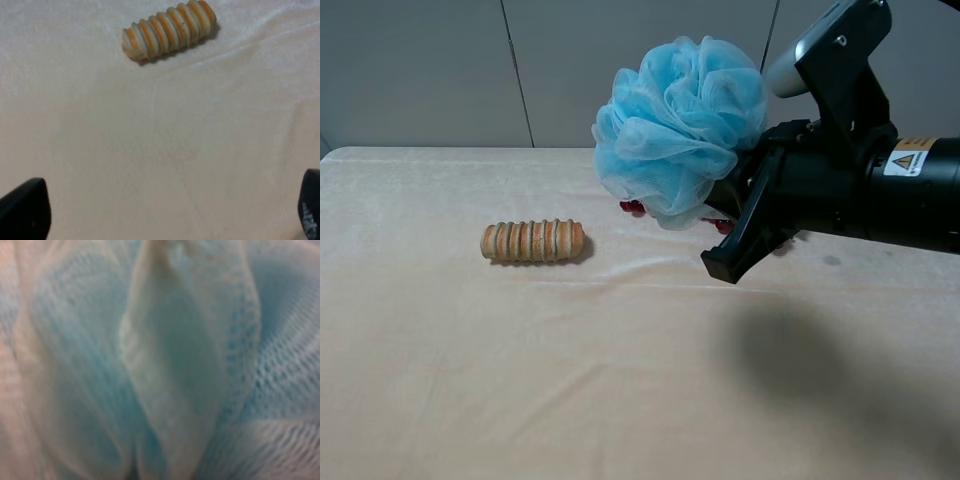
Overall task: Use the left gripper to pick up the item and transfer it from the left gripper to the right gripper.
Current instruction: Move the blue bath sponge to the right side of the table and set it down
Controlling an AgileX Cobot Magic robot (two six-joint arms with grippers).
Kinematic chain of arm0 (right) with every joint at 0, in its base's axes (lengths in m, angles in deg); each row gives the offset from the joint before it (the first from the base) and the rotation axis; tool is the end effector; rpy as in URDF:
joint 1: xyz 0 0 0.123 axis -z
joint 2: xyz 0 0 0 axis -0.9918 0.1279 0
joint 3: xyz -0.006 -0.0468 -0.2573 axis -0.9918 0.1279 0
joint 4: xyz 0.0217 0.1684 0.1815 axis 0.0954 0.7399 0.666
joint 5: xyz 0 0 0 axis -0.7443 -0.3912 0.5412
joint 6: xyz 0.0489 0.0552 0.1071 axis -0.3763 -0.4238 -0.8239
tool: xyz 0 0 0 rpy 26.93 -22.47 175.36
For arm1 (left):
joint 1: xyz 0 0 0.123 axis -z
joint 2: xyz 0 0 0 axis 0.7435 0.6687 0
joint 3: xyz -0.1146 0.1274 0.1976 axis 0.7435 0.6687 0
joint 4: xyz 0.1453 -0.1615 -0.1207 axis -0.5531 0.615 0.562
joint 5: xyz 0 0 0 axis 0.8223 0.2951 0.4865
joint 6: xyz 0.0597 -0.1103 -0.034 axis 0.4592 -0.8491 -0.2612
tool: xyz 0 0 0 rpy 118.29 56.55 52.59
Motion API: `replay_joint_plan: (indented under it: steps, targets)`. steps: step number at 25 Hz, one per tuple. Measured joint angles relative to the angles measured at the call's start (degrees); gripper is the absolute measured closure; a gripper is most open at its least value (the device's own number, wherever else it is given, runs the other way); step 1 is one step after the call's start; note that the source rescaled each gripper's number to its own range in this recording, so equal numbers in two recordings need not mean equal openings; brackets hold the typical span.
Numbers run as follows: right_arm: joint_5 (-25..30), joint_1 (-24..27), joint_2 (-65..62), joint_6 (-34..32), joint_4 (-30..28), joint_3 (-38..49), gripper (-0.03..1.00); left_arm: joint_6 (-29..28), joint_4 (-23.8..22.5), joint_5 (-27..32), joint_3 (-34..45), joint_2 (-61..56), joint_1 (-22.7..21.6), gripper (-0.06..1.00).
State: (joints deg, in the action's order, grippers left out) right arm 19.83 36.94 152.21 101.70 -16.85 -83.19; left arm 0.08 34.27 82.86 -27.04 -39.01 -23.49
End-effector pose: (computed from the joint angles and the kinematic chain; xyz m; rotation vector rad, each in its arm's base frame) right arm 0.1953 0.1902 0.2307 -0.9246 1.7344 0.3292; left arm 0.0517 -0.0198 0.2565 0.4400 2.0261 -0.2267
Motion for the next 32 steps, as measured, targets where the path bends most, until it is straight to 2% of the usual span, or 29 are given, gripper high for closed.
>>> replay_joint_plan:
  steps: [4, 6, 11, 14, 18, 22, 24, 28, 32]
  targets:
    - [0.0, 0.0, 0.0, -1.2, 0.0, 0.0, 0.95, 0.0, -0.1, 0.0, 0.0, 0.0, -0.4, -0.05]
    - [0.2, 0.0, 0.0, -2.8, 0.0, 0.0, 0.95, 0.0, -0.1, 0.0, 0.0, -0.1, -2.1, -0.05]
    - [1.9, 0.1, 0.0, -6.2, 0.0, 0.0, 0.97, 0.0, -0.1, -0.1, 0.0, -0.5, -12.3, -0.05]
    - [5.5, 2.6, 0.0, -9.2, 0.0, -0.8, 0.97, 0.0, -0.1, -0.2, 0.0, -0.5, -18.4, -0.05]
    - [12.6, 9.9, 0.0, -12.1, 0.0, -2.4, 0.97, 0.0, -0.1, -0.2, 0.0, -0.6, -25.8, -0.05]
    - [21.5, 18.1, 0.0, -12.8, -0.4, -3.6, 0.97, 0.0, -0.1, -0.2, 0.0, -1.8, -30.2, -0.05]
    - [27.4, 22.7, 0.0, -13.3, -1.1, -4.5, 0.97, 0.3, -0.1, -0.2, 0.0, -1.9, -31.8, -0.05]
    - [35.2, 31.2, 0.0, -16.9, -5.3, -7.2, 0.97, 0.3, -0.1, -0.2, 0.0, -1.9, -33.2, -0.05]
    - [41.3, 38.2, 0.0, -25.0, -12.2, -9.5, 0.97, 0.3, -0.1, -0.2, 0.0, -1.9, -33.3, -0.05]
